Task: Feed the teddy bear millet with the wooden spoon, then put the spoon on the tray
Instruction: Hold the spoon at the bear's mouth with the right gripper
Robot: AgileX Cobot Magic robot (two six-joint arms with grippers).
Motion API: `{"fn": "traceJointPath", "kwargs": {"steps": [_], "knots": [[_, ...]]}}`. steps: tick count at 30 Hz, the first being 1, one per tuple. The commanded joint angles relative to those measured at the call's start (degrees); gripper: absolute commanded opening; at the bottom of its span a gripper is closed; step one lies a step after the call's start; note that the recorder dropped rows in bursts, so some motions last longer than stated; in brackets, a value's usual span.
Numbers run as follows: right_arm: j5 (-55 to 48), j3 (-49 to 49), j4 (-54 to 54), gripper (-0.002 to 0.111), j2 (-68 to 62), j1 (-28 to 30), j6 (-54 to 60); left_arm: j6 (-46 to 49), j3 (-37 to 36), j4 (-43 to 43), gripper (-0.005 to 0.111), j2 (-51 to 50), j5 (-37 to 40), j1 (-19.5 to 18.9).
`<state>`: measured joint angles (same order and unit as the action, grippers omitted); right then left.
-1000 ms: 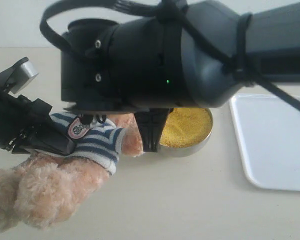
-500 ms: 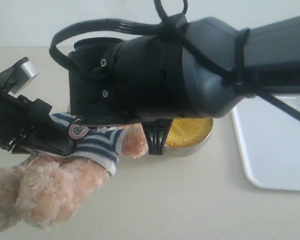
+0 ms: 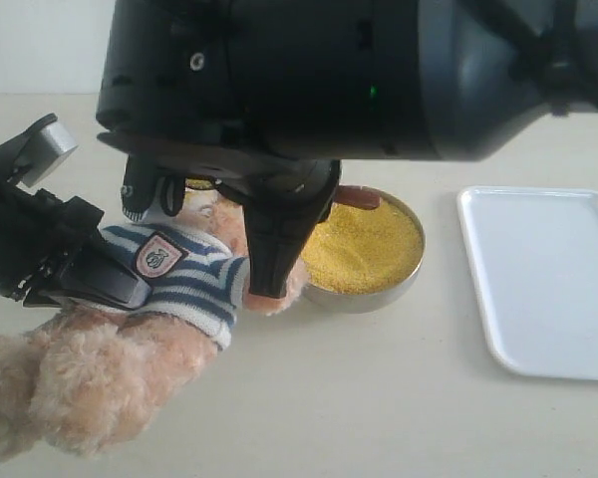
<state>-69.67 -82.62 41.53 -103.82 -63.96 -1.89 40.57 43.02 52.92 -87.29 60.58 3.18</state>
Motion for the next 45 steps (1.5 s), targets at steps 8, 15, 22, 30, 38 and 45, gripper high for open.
{"fn": "traceJointPath", "kwargs": {"steps": [8, 15, 22, 30, 38, 45], "knots": [[-0.3, -0.3, 3.2, -0.001, 0.7, 0.1, -1.1, 0.8, 0.0, 1.7, 0.004, 0.2, 1.0, 0.0], [-0.3, 0.2, 5.8, -0.001, 0.7, -0.6, -1.2, 0.8, 0.0, 1.7, 0.004, 0.2, 1.0, 0.0], [-0.3, 2.7, 10.4, -0.001, 0.6, -3.6, -3.6, 0.8, 0.0, 1.7, 0.004, 0.2, 1.0, 0.0], [-0.3, 2.7, 11.9, -0.001, 0.6, -4.0, -3.6, 0.8, 0.0, 1.7, 0.004, 0.2, 1.1, 0.0], [-0.3, 2.7, 11.8, -0.001, 0.6, -4.0, -3.6, 0.9, 0.0, 1.7, 0.004, 0.2, 1.1, 0.0], [-0.3, 2.7, 11.3, -0.001, 0.6, -4.0, -3.6, 0.9, 0.0, 1.7, 0.004, 0.2, 1.1, 0.0]]}}
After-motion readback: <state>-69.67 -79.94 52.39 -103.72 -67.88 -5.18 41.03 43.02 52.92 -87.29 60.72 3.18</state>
